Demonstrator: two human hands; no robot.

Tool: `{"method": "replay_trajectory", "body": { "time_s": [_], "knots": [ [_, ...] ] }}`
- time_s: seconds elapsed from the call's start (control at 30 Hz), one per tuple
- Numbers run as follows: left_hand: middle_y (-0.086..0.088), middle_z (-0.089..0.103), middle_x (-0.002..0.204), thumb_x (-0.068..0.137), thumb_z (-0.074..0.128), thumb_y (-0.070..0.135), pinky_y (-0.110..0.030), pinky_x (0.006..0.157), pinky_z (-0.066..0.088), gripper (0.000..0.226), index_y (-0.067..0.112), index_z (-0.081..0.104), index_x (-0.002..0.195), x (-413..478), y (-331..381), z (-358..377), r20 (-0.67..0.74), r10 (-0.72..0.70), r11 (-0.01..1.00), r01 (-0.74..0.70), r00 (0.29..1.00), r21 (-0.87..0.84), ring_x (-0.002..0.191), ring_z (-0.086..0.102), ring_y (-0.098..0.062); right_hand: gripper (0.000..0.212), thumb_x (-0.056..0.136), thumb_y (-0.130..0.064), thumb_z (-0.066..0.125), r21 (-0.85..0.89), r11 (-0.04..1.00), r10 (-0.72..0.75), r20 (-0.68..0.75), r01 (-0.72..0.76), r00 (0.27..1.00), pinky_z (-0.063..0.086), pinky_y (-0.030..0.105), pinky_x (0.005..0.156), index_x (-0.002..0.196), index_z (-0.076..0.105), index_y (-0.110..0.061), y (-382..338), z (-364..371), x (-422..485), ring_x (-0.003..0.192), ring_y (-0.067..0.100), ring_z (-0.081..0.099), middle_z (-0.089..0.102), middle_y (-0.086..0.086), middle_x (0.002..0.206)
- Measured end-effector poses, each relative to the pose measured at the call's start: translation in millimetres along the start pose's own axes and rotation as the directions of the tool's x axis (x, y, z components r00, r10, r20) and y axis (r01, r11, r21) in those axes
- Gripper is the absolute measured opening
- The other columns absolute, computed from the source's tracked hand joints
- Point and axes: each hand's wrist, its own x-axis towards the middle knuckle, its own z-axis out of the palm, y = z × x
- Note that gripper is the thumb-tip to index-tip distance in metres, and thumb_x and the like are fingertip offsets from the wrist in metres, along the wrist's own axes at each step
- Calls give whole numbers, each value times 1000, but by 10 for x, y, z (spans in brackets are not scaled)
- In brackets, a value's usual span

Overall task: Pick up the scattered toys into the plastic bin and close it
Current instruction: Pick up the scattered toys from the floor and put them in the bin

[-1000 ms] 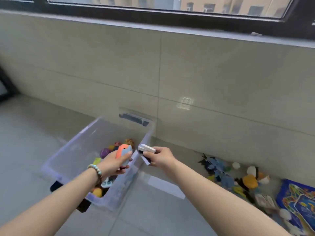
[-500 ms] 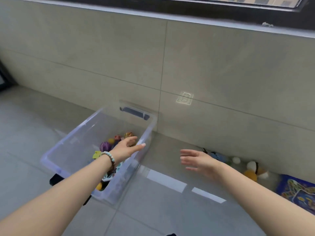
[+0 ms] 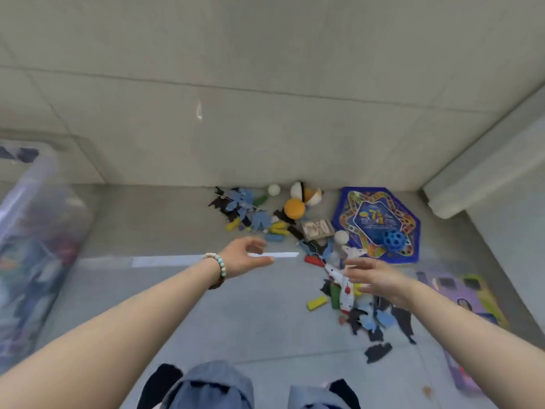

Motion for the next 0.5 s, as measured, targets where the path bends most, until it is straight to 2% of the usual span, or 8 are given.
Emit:
{"method": "replay_trajectory", "body": {
  "time_s": [0.07,0.2,0.27,0.4,0.5],
  "knots": [
    [1,54,127,81,68,40,-26,89,46,51,21,51,126,241,-50,404,80,-40,998,36,996,50,106,54,-13,43,81,-20,71,44,999,35,-91,-31,995,48,23,69,121,57,-11,418,-63,103,102,20,59,62,8,116],
    [0,56,123,80,68,41,-24,87,46,52,19,52,125,612,-159,1063,177,-61,979,24,982,202,99,52,-11,39,78,-22,75,200,979,72,-248,-22,966,49,24,65,113,61,-11,1008,-83,309,91,15,60,64,4,104],
    [-1,58,121,78,70,41,-21,86,44,51,19,54,122,746,-214,1314,173,-67,965,20,983,262,96,52,-10,39,77,-21,75,283,959,91,-308,1,947,51,24,65,111,61,-7,1156,-86,409,84,14,60,63,6,99],
    [2,61,114,73,73,44,-20,85,45,49,20,59,113,928,-314,1658,134,-54,929,1,989,370,95,56,-12,43,77,-25,75,351,936,121,-329,2,937,53,35,82,112,57,-9,1284,-60,568,86,18,60,63,5,99],
    [5,61,105,71,74,45,-24,82,49,42,24,60,105,999,-324,1769,78,-24,890,-14,997,455,91,57,-11,49,75,-28,77,364,931,103,-337,29,936,54,31,77,115,53,-12,1285,18,637,95,19,62,63,6,107]
  ]
}}
